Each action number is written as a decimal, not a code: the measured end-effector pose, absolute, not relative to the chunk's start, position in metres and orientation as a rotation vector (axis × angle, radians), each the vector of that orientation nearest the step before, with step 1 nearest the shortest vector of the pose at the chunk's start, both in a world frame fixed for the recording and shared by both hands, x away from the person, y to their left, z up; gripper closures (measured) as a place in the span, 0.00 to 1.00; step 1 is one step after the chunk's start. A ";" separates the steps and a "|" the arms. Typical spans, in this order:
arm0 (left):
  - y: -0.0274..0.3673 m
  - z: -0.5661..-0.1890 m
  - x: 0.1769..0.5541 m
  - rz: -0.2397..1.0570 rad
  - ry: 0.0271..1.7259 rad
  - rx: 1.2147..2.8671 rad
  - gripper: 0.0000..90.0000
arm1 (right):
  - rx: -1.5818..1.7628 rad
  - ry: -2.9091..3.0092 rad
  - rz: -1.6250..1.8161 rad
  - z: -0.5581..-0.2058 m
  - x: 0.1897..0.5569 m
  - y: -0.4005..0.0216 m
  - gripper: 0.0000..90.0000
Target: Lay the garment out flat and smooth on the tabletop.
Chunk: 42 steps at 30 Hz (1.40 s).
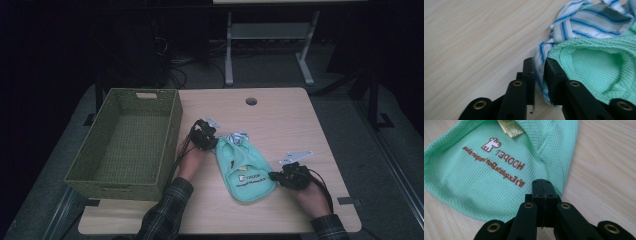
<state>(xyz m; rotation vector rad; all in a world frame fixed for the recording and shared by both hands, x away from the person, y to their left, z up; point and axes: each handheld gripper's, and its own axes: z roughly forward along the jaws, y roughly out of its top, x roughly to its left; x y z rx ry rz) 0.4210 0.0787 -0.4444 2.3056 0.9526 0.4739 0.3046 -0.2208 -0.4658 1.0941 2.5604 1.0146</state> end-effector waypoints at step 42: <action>0.061 -0.457 0.330 0.189 0.629 2.433 0.98 | 1.074 2.457 1.164 -0.437 0.407 -0.183 0.98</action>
